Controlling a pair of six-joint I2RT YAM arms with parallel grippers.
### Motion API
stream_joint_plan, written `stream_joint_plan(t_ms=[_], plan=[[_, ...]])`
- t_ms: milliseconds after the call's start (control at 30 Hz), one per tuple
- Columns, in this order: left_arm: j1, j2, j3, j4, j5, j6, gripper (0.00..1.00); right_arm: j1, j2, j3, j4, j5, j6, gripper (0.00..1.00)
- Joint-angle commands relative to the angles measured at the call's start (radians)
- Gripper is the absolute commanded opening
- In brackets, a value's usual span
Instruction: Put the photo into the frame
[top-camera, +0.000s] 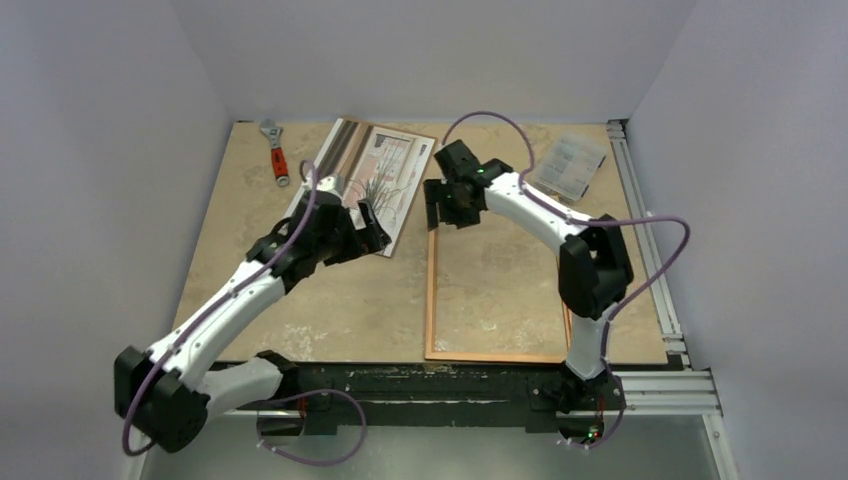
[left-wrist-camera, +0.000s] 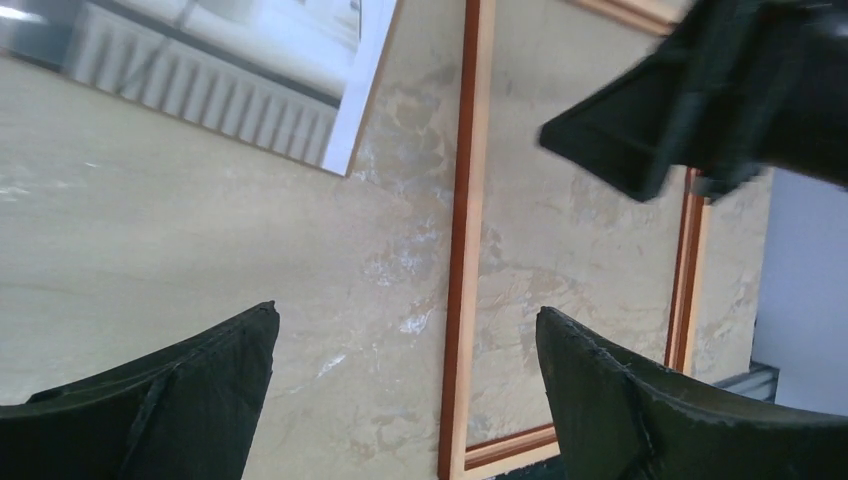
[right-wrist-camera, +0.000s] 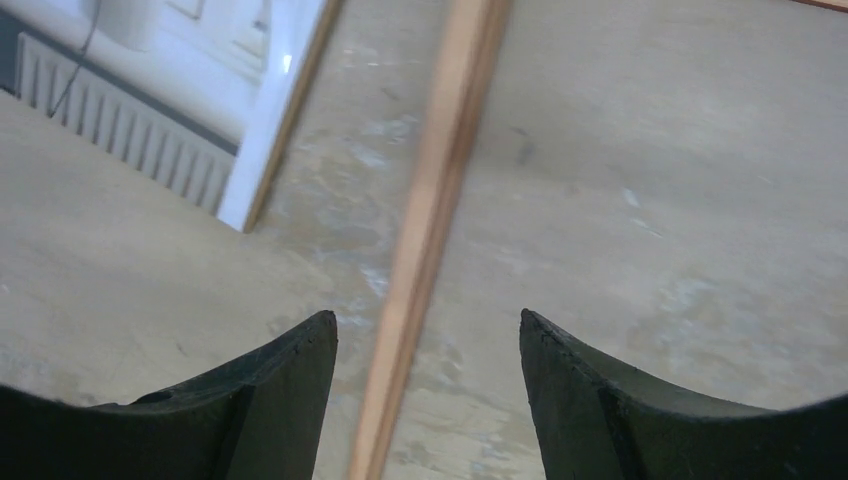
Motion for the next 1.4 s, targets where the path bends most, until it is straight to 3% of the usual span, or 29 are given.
stream_joint_plan(t_ms=[0, 233, 333, 633, 1033, 1367], plan=[[0.008, -0.214, 0.034, -0.105, -0.211, 0.07, 0.97, 0.116, 0.154, 0.228, -0.078, -0.041, -0.005, 0.65], [0.008, -0.53, 0.065, -0.199, -0.367, 0.106, 0.97, 0.232, 0.462, 0.613, -0.17, 0.008, -0.014, 0.61], [0.008, -0.59, 0.08, -0.216, -0.387, 0.118, 0.98, 0.245, 0.541, 0.707, -0.174, 0.005, 0.004, 0.59], [0.008, -0.537, 0.116, -0.243, -0.336, 0.136, 0.98, 0.275, 0.606, 0.701, -0.094, -0.023, -0.002, 0.58], [0.008, -0.445, 0.117, -0.259, -0.327, 0.108, 0.97, 0.319, 0.441, 0.199, -0.021, -0.118, -0.054, 0.56], [0.008, -0.41, 0.089, -0.256, -0.335, 0.091, 0.97, 0.332, 0.281, -0.042, 0.088, -0.134, 0.046, 0.56]])
